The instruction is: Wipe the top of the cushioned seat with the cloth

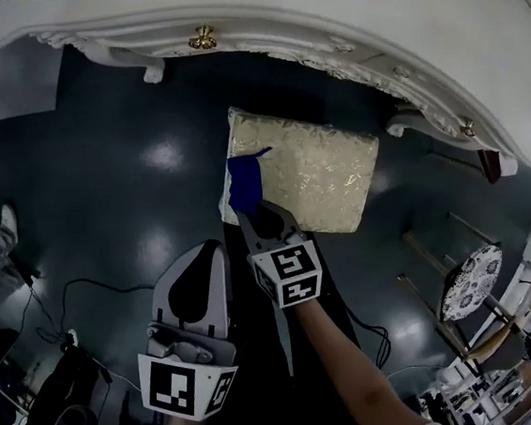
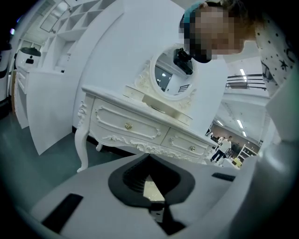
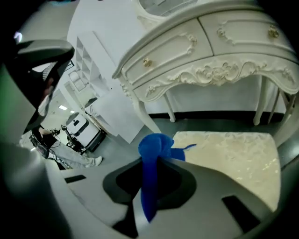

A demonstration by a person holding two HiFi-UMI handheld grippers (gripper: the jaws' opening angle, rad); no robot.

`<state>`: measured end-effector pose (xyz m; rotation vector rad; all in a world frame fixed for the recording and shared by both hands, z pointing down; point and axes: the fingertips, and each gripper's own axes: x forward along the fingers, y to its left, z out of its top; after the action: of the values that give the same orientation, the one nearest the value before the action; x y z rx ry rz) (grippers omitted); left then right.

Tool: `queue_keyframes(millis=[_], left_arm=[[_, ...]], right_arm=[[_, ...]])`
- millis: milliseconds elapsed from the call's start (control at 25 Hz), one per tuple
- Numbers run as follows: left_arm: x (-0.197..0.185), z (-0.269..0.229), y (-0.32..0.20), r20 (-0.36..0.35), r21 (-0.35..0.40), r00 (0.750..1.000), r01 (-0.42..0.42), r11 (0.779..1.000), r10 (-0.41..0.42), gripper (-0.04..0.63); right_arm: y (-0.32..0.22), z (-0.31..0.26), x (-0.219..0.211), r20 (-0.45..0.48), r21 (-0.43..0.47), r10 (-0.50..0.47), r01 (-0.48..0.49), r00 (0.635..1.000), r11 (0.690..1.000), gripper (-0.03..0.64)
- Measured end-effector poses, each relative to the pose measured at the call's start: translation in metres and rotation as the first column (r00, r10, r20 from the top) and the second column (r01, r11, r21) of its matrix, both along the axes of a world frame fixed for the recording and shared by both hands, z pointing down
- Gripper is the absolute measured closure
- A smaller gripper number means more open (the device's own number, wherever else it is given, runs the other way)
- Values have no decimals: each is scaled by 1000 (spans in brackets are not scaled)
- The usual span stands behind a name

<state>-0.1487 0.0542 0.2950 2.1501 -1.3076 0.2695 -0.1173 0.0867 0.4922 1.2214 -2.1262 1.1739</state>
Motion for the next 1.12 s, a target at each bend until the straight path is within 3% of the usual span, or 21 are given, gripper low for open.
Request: queue_keyframes(millis=[240,520,800,920,1120], left_arm=[[50,-56,-18,-23,99,999,-34,994,37,586],[125,-145,-48,-60,259,983,-152,954,173,586],[169,-242,-41,-86,357,962,-214,909,260,586],[178,-276,-32,-98,386,955,-222,895,279,585],[181,-316,-16,-92,429,947,-242,870,308,586]], right_arm=[[-7,-80,97,-30,79,164,-162,986,984,552],[-7,-195,197,-60,229,276,-256,959,939,554],[-3,-333,263,-49,424,405,-348,913,836,552],[-3,-387,273,-14,500,429,-365,903,785,552],[4,-455,270,32,583,411,-351,911,733,552]])
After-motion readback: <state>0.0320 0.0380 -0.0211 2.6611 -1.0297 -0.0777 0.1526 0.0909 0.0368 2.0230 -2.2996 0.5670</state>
